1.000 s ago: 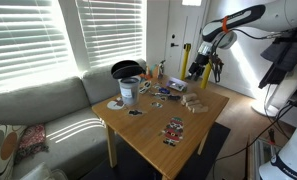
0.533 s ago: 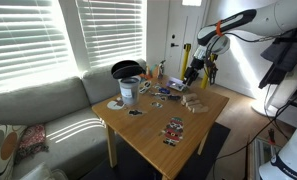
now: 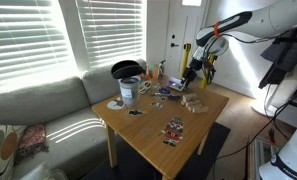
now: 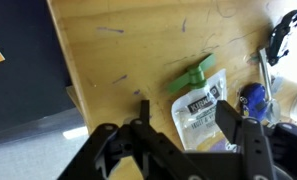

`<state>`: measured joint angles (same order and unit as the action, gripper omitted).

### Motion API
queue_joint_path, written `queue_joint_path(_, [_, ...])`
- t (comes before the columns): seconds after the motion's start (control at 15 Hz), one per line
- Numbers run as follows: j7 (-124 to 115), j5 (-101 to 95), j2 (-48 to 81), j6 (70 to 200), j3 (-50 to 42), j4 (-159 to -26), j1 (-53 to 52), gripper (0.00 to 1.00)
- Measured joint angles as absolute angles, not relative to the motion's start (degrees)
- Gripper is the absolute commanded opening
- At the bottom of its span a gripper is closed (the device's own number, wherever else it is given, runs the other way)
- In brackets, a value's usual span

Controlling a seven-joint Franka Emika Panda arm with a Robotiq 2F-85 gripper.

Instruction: Move the packet to the left side of the table

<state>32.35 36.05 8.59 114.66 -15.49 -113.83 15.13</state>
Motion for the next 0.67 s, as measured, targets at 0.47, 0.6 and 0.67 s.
queue_joint_path(0.47, [32.6,37.8,9.6,114.7,-14.5,-113.6,15.8,0.0])
queue_joint_path(0.6, [32.7,38.1,9.9,114.7,-14.2,-113.6,15.8,0.0])
queue_joint_path(0.67, [32.8,38.2,9.9,114.7,-14.1,-113.5,15.8,0.0])
